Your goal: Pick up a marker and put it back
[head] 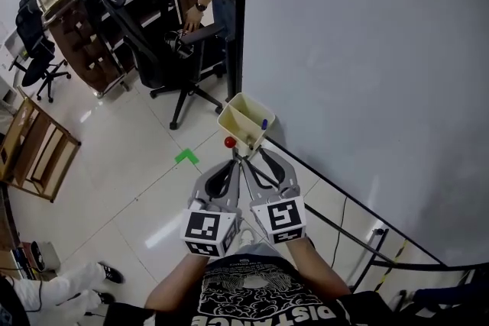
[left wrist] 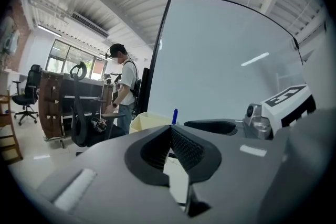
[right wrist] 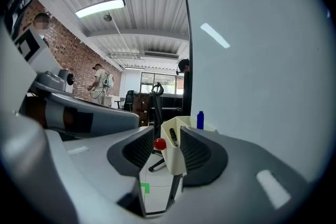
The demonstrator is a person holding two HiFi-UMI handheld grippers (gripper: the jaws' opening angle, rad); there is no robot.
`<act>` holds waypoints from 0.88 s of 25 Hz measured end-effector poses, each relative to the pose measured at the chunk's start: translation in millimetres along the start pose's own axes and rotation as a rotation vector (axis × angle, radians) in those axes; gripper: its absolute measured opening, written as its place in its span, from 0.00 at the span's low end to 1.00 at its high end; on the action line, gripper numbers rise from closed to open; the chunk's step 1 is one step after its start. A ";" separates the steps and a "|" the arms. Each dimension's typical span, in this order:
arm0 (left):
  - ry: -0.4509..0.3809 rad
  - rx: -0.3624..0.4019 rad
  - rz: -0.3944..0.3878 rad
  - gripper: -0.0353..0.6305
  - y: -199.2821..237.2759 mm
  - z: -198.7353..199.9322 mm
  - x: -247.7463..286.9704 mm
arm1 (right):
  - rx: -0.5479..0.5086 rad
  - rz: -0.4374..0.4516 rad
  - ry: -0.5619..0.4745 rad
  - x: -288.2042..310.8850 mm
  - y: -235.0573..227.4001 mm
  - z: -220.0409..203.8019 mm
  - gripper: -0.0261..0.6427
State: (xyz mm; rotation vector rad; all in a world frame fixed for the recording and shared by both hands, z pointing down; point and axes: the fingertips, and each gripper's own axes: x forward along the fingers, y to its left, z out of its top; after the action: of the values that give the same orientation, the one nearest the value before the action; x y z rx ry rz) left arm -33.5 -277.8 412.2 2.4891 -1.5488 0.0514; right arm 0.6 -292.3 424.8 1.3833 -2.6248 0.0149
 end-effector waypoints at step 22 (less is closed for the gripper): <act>0.008 -0.002 0.048 0.06 22.4 -0.8 15.1 | -0.076 -0.010 0.017 37.8 -13.0 -19.2 0.09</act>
State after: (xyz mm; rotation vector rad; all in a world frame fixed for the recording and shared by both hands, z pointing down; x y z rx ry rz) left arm -46.6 -300.5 418.7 2.4475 -1.6045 0.0675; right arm -6.8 -328.9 448.7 1.3657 -2.5757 -0.0727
